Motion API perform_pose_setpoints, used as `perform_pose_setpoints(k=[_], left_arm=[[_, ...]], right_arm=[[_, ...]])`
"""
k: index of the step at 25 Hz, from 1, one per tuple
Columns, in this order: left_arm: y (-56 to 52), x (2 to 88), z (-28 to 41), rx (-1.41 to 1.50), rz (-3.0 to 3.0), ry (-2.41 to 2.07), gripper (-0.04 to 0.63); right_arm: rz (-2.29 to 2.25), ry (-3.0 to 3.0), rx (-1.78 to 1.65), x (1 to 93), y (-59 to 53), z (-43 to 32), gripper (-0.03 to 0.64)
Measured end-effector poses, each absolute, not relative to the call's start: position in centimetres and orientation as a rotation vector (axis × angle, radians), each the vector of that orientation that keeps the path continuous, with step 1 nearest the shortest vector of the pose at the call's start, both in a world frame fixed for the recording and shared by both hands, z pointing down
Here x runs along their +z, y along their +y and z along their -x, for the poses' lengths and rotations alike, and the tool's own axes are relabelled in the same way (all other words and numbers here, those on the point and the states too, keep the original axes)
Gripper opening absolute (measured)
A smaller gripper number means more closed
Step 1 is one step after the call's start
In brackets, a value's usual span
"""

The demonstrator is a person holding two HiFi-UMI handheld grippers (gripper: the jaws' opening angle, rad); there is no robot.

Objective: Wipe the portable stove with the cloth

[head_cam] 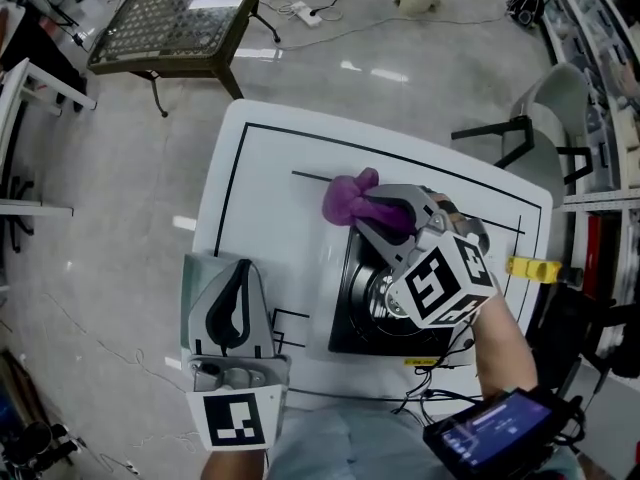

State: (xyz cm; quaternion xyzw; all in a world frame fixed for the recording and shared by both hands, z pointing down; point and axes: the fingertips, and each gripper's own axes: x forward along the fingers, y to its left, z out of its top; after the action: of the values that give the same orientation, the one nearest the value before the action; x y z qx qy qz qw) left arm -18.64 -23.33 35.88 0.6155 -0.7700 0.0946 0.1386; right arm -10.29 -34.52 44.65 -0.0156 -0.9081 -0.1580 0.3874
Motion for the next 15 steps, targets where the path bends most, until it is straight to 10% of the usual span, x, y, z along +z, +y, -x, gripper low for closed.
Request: perform_pose_setpoints(k=[15], left_arm=[[-24.5,34.7,16.6,0.266,-1.867,-2.226,0.018]], right_arm=[[0.012,-2.236,-0.378,45.6,-36.0,6.9,0.109]])
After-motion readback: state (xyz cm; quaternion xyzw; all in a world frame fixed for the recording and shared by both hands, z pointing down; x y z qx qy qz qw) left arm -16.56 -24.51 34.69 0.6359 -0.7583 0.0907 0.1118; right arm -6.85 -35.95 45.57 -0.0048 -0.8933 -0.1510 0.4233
